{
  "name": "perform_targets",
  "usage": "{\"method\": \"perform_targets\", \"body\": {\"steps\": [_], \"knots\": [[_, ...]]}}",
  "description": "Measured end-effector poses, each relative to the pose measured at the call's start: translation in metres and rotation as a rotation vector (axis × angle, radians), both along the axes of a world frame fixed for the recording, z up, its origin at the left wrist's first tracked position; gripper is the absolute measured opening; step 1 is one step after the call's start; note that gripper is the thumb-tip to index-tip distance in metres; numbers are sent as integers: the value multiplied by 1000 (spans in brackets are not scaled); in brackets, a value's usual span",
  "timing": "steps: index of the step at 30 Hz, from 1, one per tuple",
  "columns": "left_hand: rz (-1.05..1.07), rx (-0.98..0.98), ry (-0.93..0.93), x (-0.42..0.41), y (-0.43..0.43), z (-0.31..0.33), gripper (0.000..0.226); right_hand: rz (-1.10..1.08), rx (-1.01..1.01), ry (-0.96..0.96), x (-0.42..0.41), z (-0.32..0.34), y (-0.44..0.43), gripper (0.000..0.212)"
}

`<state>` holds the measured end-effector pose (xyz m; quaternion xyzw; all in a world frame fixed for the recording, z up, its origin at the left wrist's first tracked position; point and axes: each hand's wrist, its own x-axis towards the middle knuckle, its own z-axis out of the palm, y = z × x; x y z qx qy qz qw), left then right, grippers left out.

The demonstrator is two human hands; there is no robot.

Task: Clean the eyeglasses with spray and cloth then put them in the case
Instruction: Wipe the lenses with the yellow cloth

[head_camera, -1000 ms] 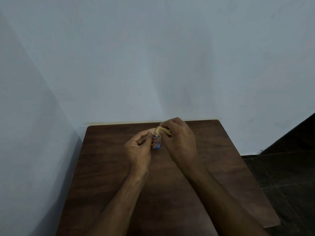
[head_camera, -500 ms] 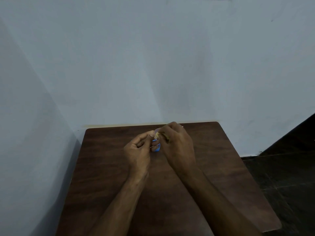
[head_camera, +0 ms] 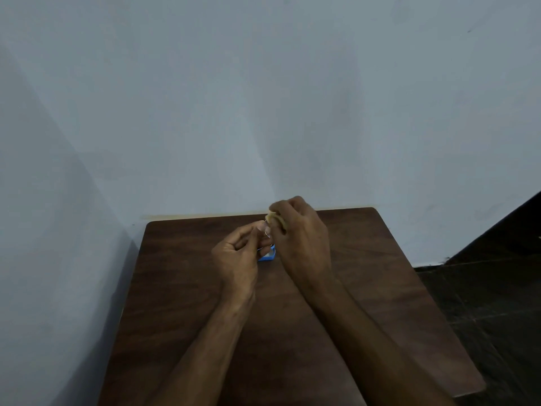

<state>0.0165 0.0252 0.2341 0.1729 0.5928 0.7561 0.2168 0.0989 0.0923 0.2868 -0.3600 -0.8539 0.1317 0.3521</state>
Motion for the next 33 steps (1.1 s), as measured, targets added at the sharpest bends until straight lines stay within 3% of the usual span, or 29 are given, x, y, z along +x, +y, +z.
{"method": "perform_targets", "body": {"steps": [3,10,15,19,33], "knots": [[5,8,0,-1,-1,5,14,76,-17,3,0,-4,-10,7],[14,6,12,-6,-2,4,16,32,-10,-3,-5,-2,4,2],[22,35,-20,-10,-3,10,14,135,-76,8,1,-6,-13,17],[18,8,0,-10,-4,8,17,43,-4,23,-4,-5,6,13],[55,29,-7,-11,-4,12,14,118,72,-31,-6,-4,-4,6]]}}
